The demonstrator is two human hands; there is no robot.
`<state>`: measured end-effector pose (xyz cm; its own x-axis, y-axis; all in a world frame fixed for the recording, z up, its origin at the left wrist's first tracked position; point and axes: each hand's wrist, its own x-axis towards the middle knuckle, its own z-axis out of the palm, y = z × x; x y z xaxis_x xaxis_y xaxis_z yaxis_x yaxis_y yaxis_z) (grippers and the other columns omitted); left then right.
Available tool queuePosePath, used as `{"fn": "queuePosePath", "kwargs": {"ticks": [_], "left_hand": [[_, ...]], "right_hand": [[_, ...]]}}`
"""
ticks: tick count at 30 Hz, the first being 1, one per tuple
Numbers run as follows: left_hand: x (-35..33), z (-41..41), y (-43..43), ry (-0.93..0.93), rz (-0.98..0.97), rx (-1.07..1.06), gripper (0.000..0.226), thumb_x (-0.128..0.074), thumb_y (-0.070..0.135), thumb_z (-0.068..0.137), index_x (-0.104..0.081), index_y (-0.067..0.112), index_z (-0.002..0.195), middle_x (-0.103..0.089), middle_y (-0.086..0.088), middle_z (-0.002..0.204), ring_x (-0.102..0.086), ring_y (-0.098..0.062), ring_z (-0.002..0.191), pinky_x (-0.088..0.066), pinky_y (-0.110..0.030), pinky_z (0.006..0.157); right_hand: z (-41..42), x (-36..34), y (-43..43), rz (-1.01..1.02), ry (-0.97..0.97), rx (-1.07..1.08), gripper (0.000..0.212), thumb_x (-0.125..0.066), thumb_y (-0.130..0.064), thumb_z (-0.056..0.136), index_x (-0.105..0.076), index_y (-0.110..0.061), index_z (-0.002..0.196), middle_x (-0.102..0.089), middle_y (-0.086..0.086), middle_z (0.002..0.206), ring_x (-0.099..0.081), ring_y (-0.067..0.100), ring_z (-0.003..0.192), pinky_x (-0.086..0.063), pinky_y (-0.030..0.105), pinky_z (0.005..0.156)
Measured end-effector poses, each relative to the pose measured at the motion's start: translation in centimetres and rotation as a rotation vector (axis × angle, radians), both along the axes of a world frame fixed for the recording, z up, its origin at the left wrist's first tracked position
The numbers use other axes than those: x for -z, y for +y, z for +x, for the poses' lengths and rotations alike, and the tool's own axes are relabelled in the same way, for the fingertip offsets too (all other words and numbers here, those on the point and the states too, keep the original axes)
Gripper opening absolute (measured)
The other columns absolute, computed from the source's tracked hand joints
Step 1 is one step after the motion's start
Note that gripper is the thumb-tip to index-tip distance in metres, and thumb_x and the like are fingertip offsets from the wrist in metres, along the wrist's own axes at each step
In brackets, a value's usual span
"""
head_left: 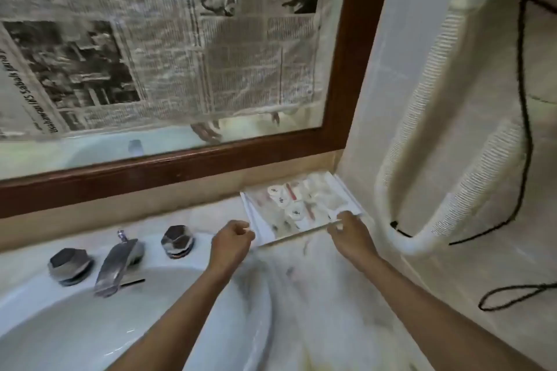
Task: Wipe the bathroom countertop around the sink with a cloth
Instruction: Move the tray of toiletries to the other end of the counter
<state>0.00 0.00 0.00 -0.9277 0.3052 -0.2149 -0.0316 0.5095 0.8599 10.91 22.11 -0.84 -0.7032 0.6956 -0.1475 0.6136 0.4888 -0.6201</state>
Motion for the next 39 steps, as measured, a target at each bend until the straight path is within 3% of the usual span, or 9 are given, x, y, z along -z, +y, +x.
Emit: {"fn": "queuePosePath", "kwargs": {"ticks": [4,8,12,15,22,26,33,36,39], "left_hand": [[2.8,-3.5,3.9,0.055,-0.117,-0.071,0.044,-0.062,0.017,0.088,-0.056,0.009,0.131,-0.056,-0.013,0.133,-0.057,-0.029,0.115,-0.047,-0.037,0.096],[5.7,-6.1,6.6,0.027,-0.237,-0.077,0.054,-0.058,0.018,0.087,-0.046,0.003,0.138,-0.046,-0.018,0.141,-0.050,-0.033,0.122,-0.040,-0.033,0.097],[7.1,-6.8,7.8,-0.009,-0.305,-0.083,0.033,-0.053,0.011,0.087,-0.053,-0.004,0.117,-0.052,-0.020,0.122,-0.053,-0.037,0.109,-0.040,-0.032,0.082],[7.5,-6.8,8.2,-0.014,-0.337,-0.087,0.019,-0.049,0.003,0.082,-0.053,-0.002,0.099,-0.057,-0.019,0.108,-0.056,-0.037,0.099,-0.045,-0.036,0.081],[6.2,-7.0,7.2,-0.078,-0.356,-0.100,0.022,-0.050,0.004,0.082,-0.058,-0.002,0.101,-0.059,-0.013,0.093,-0.054,-0.029,0.081,-0.046,-0.031,0.069],[4.6,-6.8,6.5,-0.088,-0.357,-0.090,0.019,-0.050,0.004,0.081,-0.058,-0.002,0.097,-0.056,-0.012,0.089,-0.057,-0.032,0.085,-0.049,-0.034,0.071],[2.3,-5.0,2.6,-0.119,-0.245,-0.140,0.033,-0.046,0.013,0.064,-0.064,0.006,0.090,-0.064,-0.013,0.084,-0.063,-0.034,0.077,-0.059,-0.045,0.072],[0.5,-2.7,-0.6,-0.128,-0.171,-0.195,0.024,-0.044,-0.001,0.074,-0.062,0.013,0.075,-0.065,-0.011,0.078,-0.061,-0.032,0.074,-0.055,-0.039,0.070],[-0.8,0.0,-4.8,-0.132,-0.125,-0.276,0.026,-0.044,-0.004,0.076,-0.062,0.015,0.079,-0.064,-0.012,0.086,-0.062,-0.032,0.080,-0.054,-0.037,0.068]], "right_hand": [[-4.2,2.2,4.3,0.081,-0.008,0.045,0.048,-0.051,-0.031,0.093,-0.046,-0.004,0.132,-0.048,0.016,0.135,-0.046,0.031,0.123,-0.041,0.039,0.098],[-7.0,4.4,6.8,0.165,-0.028,0.103,0.054,-0.051,-0.030,0.093,-0.041,0.001,0.136,-0.047,0.020,0.137,-0.042,0.034,0.127,-0.038,0.041,0.102],[-8.5,5.8,8.0,0.154,-0.070,0.135,0.053,-0.046,-0.028,0.096,-0.035,0.001,0.139,-0.040,0.018,0.144,-0.034,0.033,0.132,-0.032,0.039,0.105],[-8.9,6.5,8.3,0.155,-0.066,0.157,0.051,-0.044,-0.026,0.096,-0.036,0.001,0.138,-0.041,0.019,0.143,-0.037,0.034,0.131,-0.032,0.039,0.105],[-9.5,5.9,8.1,0.124,-0.160,0.299,0.045,-0.042,-0.026,0.097,-0.041,0.000,0.133,-0.039,0.017,0.138,-0.034,0.032,0.129,-0.037,0.042,0.100],[-9.0,5.6,7.6,0.066,-0.198,0.340,0.045,-0.040,-0.029,0.098,-0.043,-0.001,0.133,-0.033,0.015,0.140,-0.031,0.033,0.130,-0.031,0.042,0.104],[-7.2,3.3,5.3,-0.037,-0.113,0.355,0.046,-0.041,-0.028,0.097,-0.037,-0.002,0.136,-0.033,0.016,0.144,-0.031,0.033,0.130,-0.034,0.044,0.102],[-5.6,1.5,2.9,-0.065,-0.048,0.348,0.045,-0.042,-0.024,0.097,-0.038,-0.001,0.135,-0.036,0.017,0.144,-0.033,0.034,0.130,-0.034,0.046,0.101],[-3.5,-0.3,-0.3,-0.085,0.002,0.320,0.043,-0.046,-0.021,0.094,-0.043,0.001,0.131,-0.040,0.018,0.140,-0.035,0.035,0.127,-0.036,0.045,0.099]]}}
